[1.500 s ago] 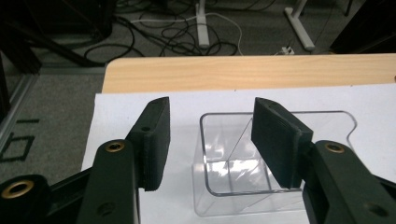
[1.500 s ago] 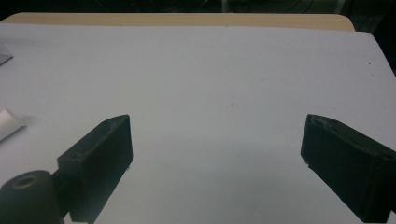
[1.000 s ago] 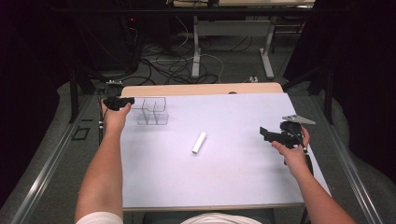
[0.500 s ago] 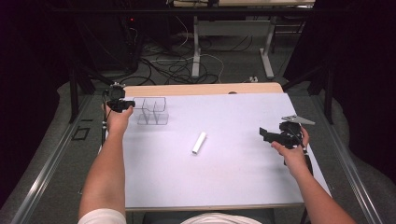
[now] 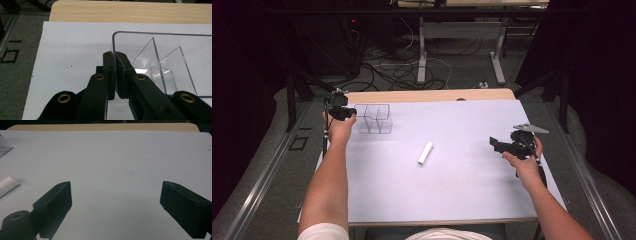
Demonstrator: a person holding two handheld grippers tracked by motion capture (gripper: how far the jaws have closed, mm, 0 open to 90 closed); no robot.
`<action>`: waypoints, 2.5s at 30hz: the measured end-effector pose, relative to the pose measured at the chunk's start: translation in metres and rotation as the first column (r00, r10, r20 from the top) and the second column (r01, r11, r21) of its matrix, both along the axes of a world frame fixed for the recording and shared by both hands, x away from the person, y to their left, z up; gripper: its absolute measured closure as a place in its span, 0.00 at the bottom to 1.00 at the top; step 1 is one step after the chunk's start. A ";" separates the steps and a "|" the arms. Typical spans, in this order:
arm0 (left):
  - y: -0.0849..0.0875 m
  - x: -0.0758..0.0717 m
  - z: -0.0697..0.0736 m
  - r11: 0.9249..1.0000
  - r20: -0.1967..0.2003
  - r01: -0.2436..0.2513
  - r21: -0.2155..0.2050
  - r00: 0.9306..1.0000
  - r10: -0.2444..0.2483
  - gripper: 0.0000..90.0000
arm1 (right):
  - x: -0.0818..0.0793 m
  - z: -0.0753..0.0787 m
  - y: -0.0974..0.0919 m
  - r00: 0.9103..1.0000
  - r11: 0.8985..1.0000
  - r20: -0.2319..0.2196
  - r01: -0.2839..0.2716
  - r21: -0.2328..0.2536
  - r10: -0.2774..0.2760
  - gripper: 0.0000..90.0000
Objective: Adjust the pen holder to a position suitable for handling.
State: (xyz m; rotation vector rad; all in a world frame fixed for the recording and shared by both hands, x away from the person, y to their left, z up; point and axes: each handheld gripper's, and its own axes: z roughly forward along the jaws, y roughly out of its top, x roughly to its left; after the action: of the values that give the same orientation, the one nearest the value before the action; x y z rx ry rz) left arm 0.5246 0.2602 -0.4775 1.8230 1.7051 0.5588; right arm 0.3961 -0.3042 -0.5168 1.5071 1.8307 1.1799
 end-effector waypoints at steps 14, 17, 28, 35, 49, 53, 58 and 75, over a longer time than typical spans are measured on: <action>-0.007 -0.003 0.002 1.000 -0.025 -0.027 -0.008 0.999 0.026 0.98 | 0.001 -0.002 0.001 1.000 1.000 -0.005 -0.005 0.002 0.005 0.13; -0.013 -0.005 0.003 1.000 -0.030 -0.026 -0.012 0.999 0.026 0.98 | 0.001 -0.001 0.001 1.000 1.000 -0.009 -0.004 0.005 0.004 0.13; -0.041 -0.017 0.003 0.998 -0.036 -0.052 -0.032 0.998 0.051 0.98 | 0.000 -0.001 0.003 1.000 1.000 -0.005 -0.014 0.004 0.014 0.14; -0.055 -0.023 0.004 0.997 -0.041 -0.058 -0.045 0.998 0.056 0.97 | 0.000 0.000 0.004 1.000 1.000 -0.010 -0.015 0.011 0.015 0.14; -0.088 -0.037 0.005 0.999 -0.057 -0.013 -0.048 0.998 0.011 0.97 | 0.000 -0.001 0.006 1.000 1.000 -0.011 -0.023 0.010 0.023 0.15; -0.094 -0.039 0.006 0.999 -0.064 -0.013 -0.047 0.998 0.010 0.97 | 0.000 -0.001 0.006 1.000 1.000 -0.009 -0.026 0.005 0.026 0.15; -0.099 -0.042 0.006 0.999 -0.067 -0.019 -0.044 0.998 0.016 0.97 | 0.000 -0.001 0.007 1.000 1.000 -0.011 -0.028 0.006 0.028 0.15; -0.086 -0.047 0.009 0.988 -0.025 0.051 -0.149 0.998 -0.056 0.91 | 0.000 -0.001 0.006 1.000 1.000 -0.015 -0.024 0.012 0.024 0.15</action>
State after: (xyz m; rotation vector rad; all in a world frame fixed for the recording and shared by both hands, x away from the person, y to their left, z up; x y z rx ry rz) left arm 0.4779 0.1745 -0.4690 1.7728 1.6647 0.3749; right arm 0.3956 -0.2984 -0.5181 1.5084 1.8594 1.1954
